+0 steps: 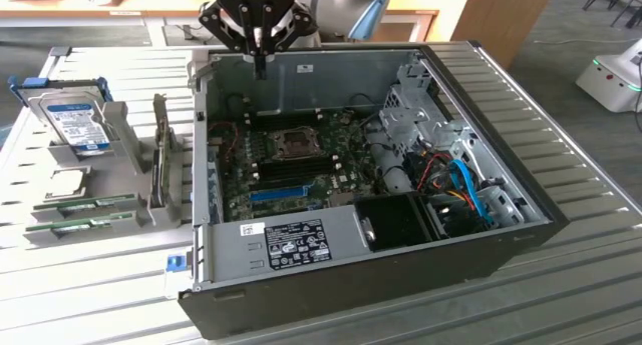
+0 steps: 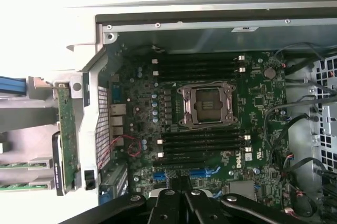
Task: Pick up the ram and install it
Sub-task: 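Reach for the ram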
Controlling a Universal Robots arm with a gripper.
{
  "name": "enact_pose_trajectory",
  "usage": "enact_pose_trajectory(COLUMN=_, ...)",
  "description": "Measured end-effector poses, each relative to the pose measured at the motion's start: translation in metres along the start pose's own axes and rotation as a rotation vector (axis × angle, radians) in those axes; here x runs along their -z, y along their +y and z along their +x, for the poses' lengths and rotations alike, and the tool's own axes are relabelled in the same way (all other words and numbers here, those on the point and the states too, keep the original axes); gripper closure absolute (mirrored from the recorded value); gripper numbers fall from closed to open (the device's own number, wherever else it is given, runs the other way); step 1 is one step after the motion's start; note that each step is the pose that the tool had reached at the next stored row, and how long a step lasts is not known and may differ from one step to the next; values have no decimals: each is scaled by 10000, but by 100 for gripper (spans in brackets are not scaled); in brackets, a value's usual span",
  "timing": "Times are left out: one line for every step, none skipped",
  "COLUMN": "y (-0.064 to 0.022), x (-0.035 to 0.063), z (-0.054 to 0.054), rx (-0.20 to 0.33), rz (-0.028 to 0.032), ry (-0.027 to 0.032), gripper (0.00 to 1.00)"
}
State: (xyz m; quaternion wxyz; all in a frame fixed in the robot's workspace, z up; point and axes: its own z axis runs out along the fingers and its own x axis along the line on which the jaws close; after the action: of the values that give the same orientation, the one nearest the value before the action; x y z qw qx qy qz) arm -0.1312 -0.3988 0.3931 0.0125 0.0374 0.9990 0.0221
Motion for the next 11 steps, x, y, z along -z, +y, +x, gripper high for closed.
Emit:
enact_pose_trajectory(y=-1, x=0, z=9, rx=0, rz=0, ry=0, gripper=89)
enact_pose_trajectory(y=-1, x=0, z=17, rx=1, rz=0, ry=0, gripper=89)
enact_pose_trajectory(y=-2, x=1, z=26, rx=1, rz=0, ry=1, gripper=89)
enact_pose_trajectory(y=-3, x=1, z=36, rx=1, rz=1, ry=1, gripper=89)
enact_pose_trajectory(y=-4, x=1, z=46, rx=0, rz=0, ry=0, gripper=89)
enact_pose_trajectory(y=-4, x=1, z=56, rx=0, rz=0, ry=0, gripper=89)
enact_pose_trajectory(y=-5, x=1, z=65, rx=1, rz=0, ry=0, gripper=89)
enact_pose_trajectory(y=-6, x=1, z=75, rx=1, rz=0, ry=0, gripper=89)
enact_pose_trajectory(y=-6, x=1, z=83, rx=1, rz=-1, ry=0, gripper=89)
enact_pose_trajectory(y=-7, x=2, z=91, rx=0, rz=0, ry=0, gripper=89)
enact_pose_trajectory(y=-7, x=2, z=98, rx=0, rz=0, ry=0, gripper=89)
